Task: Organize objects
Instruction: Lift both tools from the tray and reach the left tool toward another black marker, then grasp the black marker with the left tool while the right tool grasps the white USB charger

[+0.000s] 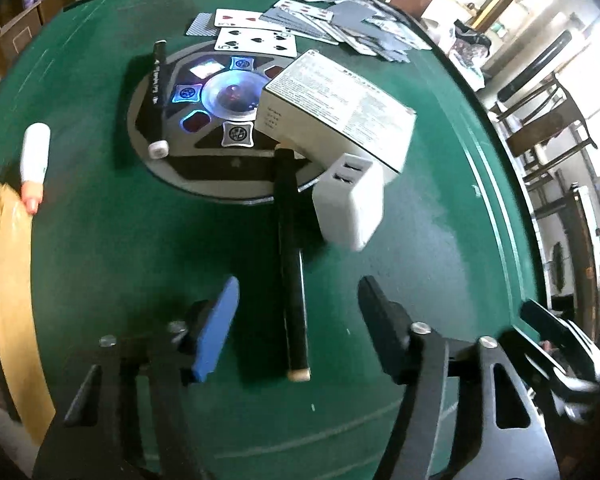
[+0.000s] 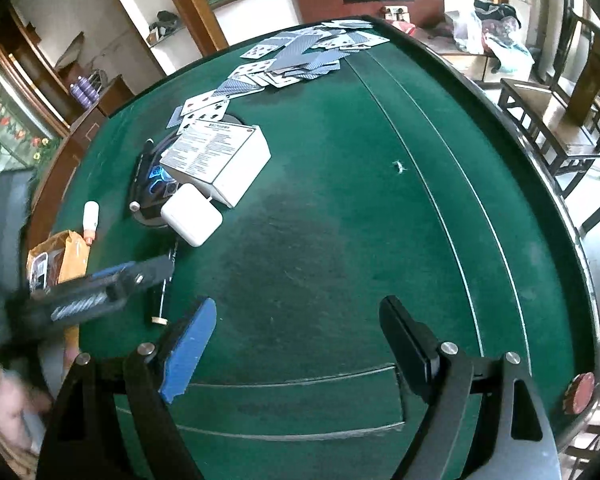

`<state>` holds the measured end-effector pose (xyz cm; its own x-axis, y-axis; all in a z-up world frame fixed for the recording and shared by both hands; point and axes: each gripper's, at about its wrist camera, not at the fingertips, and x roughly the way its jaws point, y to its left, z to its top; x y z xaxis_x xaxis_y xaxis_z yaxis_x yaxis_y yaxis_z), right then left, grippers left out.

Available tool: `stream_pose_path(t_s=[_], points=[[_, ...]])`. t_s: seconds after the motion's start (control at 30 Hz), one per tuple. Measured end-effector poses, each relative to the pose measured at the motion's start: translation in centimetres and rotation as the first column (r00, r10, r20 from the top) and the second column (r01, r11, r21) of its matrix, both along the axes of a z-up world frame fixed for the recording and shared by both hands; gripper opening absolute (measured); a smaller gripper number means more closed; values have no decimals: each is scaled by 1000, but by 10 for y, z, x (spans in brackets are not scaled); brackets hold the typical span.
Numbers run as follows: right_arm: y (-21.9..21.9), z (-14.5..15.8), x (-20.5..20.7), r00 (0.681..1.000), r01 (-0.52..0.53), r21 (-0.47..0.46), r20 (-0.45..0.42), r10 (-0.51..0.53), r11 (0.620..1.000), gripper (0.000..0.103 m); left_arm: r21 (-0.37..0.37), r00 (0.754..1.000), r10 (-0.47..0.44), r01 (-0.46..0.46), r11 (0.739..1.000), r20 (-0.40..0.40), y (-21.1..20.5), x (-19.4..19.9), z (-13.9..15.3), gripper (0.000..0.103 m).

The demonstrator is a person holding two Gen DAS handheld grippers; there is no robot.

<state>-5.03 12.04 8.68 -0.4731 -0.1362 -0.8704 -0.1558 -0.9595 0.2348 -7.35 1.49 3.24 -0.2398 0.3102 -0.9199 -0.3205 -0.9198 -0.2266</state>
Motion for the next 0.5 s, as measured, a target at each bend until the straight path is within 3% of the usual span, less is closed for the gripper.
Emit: stream_pose_path(t_s=[0.1, 0.23, 0.5], points=[[5, 1, -1, 1000, -27, -8, 2, 27, 1000, 84, -41, 1000, 3, -3, 999, 6, 4, -8, -9, 32], [9, 3, -4, 997, -72, -8, -12, 72, 997, 84, -46, 1000, 30, -30, 998, 5, -1, -13, -10, 14], [-8, 5, -30, 975, -215, -12, -63, 214, 976, 81, -63, 996, 78, -76, 995, 43, -42, 22, -10, 14]])
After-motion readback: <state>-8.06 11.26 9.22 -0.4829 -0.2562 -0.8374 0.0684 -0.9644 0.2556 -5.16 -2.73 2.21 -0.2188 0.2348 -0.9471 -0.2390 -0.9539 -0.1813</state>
